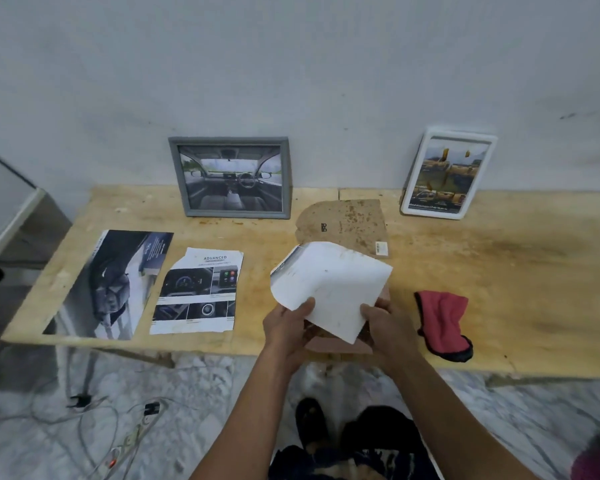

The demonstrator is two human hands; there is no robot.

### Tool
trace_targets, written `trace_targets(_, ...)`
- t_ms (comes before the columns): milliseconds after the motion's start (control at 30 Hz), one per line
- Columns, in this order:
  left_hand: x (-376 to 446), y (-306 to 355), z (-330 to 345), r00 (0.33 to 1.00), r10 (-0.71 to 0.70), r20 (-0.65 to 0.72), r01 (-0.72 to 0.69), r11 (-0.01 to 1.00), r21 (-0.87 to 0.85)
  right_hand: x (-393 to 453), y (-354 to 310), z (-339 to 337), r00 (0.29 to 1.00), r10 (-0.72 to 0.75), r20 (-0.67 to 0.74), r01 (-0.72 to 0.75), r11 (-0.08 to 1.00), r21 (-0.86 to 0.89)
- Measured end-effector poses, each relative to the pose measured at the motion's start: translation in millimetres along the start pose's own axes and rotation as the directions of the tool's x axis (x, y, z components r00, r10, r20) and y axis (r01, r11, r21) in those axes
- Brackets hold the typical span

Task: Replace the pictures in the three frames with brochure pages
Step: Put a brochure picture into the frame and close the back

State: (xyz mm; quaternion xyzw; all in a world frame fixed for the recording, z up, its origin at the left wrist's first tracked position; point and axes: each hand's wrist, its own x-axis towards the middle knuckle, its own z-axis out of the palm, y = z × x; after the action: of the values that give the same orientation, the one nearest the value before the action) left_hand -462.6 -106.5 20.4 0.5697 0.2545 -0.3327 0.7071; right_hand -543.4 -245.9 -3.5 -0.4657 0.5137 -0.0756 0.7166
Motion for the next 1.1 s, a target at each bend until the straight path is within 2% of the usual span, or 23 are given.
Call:
trace_targets(200,-25.7,11.5,-23.7,0.992,0.101,-0.073,-0.101,0.995,-0.001,-10.1,6.0,0.8,0.991,0.041,0.127,-0.038,0.999,-0.025)
trace_targets(333,-43.5,17.6,-59.6,0.993,0.117,0.005,-0.117,0.986,0.119,-12.2,5.2,-3.0,0.993,0.046,0.105,-0.043,0.999,-0.029)
trace_targets(400,-50.0,20.0,-80.0,0.994,0.111,-0.002,-0.109,0.980,0.168,-19.0,3.3,-0.7,0.989,0.051,0.136,-0.036,0.993,-0.114)
trace_targets(500,-61.2,21.1,-112.8,0.992,0.123,-0.040,-0.111,0.967,0.229,-37.1,8.0,8.5,0.972,0.009,0.233,0.060,0.956,-0.288)
trace_targets(633,-61.5,23.1,-155.3,0.984,0.148,-0.102,-0.119,0.963,0.242,-54.2,25.0,37.4,0.937,-0.043,0.347,0.182,0.907,-0.381)
trace_targets(700,-52.6,26.6,-175.0,0.958,0.198,-0.208,-0.144,0.958,0.246,-59.9,32.3,60.2,0.926,-0.004,0.378,0.171,0.897,-0.409)
trace_targets(767,-40.1,34.7,-193.9,0.901,0.255,-0.350,-0.169,0.951,0.259,-62.9,36.9,85.3,0.915,0.010,0.403,0.173,0.893,-0.416)
trace_targets(833,-29.0,48.1,-208.6,0.853,0.296,-0.431,-0.191,0.944,0.269,-63.9,39.9,112.0,0.910,0.019,0.414,0.179,0.883,-0.434)
trace_targets(1000,11.8,105.8,-249.6,0.792,0.451,-0.412,-0.236,0.848,0.475,-59.2,46.2,195.8,0.897,0.010,0.442,0.252,0.811,-0.529)
trace_targets(1100,45.3,152.8,-280.6,0.770,0.506,-0.388,-0.216,0.780,0.587,-57.0,47.2,254.8,0.896,0.036,0.443,0.238,0.803,-0.547)
